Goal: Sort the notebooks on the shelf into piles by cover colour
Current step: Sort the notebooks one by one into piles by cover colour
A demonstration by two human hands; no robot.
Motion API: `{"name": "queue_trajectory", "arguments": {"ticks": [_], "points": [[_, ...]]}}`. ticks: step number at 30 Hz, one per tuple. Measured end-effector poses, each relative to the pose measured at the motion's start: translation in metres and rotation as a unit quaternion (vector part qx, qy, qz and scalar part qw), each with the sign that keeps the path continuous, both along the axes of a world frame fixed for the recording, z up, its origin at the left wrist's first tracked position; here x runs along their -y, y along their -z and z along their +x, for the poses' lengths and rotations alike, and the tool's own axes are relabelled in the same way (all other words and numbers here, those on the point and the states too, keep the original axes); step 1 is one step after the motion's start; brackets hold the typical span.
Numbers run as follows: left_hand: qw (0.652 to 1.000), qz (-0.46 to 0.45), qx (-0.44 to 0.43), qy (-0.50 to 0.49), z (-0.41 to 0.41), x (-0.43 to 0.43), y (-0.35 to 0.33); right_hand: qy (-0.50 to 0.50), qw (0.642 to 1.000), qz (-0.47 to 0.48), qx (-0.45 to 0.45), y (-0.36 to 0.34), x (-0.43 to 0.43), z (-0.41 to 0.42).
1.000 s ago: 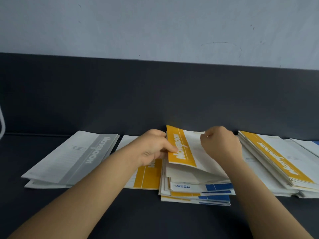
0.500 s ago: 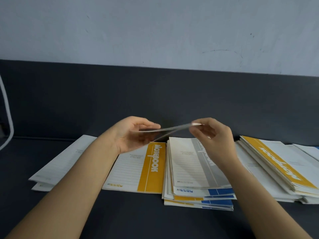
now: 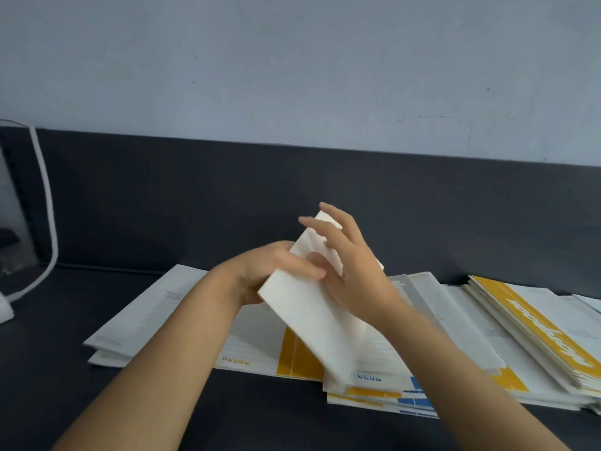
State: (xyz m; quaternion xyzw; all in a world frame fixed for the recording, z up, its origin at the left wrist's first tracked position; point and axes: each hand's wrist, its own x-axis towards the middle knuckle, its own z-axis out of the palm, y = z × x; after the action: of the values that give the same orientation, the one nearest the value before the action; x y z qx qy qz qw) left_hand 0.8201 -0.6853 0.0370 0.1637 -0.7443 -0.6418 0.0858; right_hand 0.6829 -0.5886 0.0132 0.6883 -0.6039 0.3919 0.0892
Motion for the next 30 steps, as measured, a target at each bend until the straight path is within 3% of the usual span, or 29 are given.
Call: {"name": "queue_trajectory", "arguments": {"ticks": [3, 5, 7, 9, 11, 13, 16, 20, 23, 30], "points": [[0.999, -0.023, -0.013, -0.047, 0.006, 0.009, -0.001, 0.081, 0.992, -0.013, 0.091, 0.005, 0.005, -0.007], [0.996, -0.016, -0.049, -0.078, 0.009, 0.015, -0.003, 0.131, 0.967, -0.053, 0.21, 0.009, 0.002, -0.012], [0.99, -0.056, -0.077, -0.109, 0.013, 0.021, -0.003, 0.09, 0.912, -0.076, 0.393, 0.005, -0.004, -0.019], [0.976, -0.16, -0.083, -0.12, 0.016, 0.026, -0.003, 0.007, 0.827, -0.033, 0.562, 0.0, -0.012, -0.027], [0.964, -0.227, -0.072, -0.115, 0.016, 0.027, 0.0, -0.022, 0.784, 0.062, 0.617, 0.0, -0.015, -0.032], [0.951, -0.276, -0.046, -0.13, 0.014, 0.032, 0.006, -0.026, 0.809, 0.139, 0.571, 0.008, -0.013, -0.029], [0.912, -0.372, 0.013, -0.173, 0.014, 0.044, 0.015, 0.003, 0.879, 0.168, 0.445, 0.02, -0.008, -0.021], [0.905, -0.362, 0.133, -0.179, 0.021, 0.058, 0.026, 0.049, 0.955, 0.244, 0.162, 0.032, -0.006, -0.01], [0.881, -0.39, 0.219, -0.154, 0.02, 0.052, 0.023, 0.035, 0.959, 0.281, 0.026, 0.039, -0.002, 0.0], [0.813, -0.41, 0.413, -0.016, -0.001, 0.029, 0.027, 0.047, 0.941, 0.326, -0.083, 0.037, -0.004, 0.006]]}}
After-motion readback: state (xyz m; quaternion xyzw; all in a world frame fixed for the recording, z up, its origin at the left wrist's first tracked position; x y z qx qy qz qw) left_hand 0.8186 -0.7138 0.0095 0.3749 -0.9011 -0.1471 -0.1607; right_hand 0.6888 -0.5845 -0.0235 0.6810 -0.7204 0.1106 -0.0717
